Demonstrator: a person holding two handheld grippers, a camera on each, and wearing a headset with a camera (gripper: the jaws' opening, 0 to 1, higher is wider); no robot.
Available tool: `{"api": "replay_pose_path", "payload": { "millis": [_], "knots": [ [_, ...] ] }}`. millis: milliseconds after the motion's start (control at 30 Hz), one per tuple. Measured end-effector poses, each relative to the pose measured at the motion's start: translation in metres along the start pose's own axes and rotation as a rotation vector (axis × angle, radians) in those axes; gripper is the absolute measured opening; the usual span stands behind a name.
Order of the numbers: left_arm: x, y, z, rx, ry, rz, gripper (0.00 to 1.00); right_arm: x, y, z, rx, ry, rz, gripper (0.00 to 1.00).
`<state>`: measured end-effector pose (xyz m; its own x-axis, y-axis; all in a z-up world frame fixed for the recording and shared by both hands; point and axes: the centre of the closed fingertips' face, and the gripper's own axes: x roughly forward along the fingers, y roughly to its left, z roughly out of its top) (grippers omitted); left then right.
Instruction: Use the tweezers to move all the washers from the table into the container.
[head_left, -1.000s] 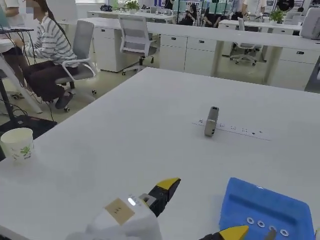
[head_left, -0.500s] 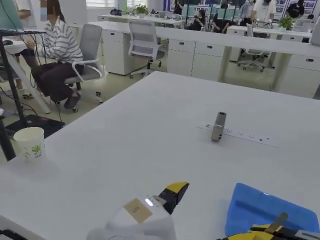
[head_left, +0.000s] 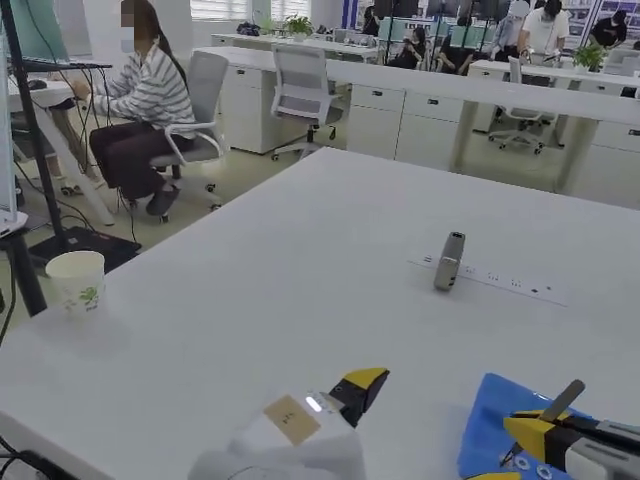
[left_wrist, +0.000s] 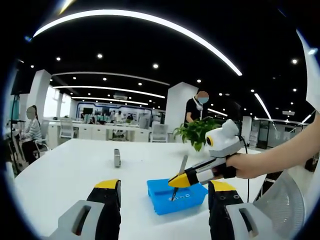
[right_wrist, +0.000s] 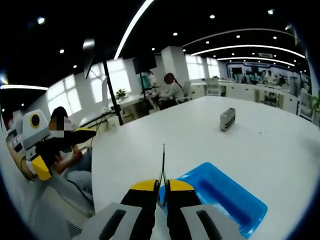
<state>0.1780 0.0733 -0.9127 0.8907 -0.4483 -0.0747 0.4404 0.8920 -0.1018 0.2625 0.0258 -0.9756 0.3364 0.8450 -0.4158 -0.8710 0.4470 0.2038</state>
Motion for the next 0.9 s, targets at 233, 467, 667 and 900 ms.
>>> {"api": "replay_pose_path", "payload": {
  "millis": [233,467,667,900],
  "knots": [
    [0.0,-0.001,-0.001,0.004,0.004,-0.005,0.71,0.005,-0.013,0.005,0.026,-0.013,-0.026,0.03],
    [0.0,-0.001,-0.001,-0.002,0.003,-0.005,0.71,0.018,-0.027,0.001,0.022,0.016,-0.05,0.03],
    [0.001,-0.003,-0.002,-0.013,0.011,-0.017,0.71,0.026,-0.034,-0.007,0.014,0.047,-0.061,0.03],
    [-0.001,-0.012,0.003,-0.041,-0.018,-0.062,0.72,0.031,-0.04,-0.022,0.014,0.091,-0.065,0.03]
  ]
}}
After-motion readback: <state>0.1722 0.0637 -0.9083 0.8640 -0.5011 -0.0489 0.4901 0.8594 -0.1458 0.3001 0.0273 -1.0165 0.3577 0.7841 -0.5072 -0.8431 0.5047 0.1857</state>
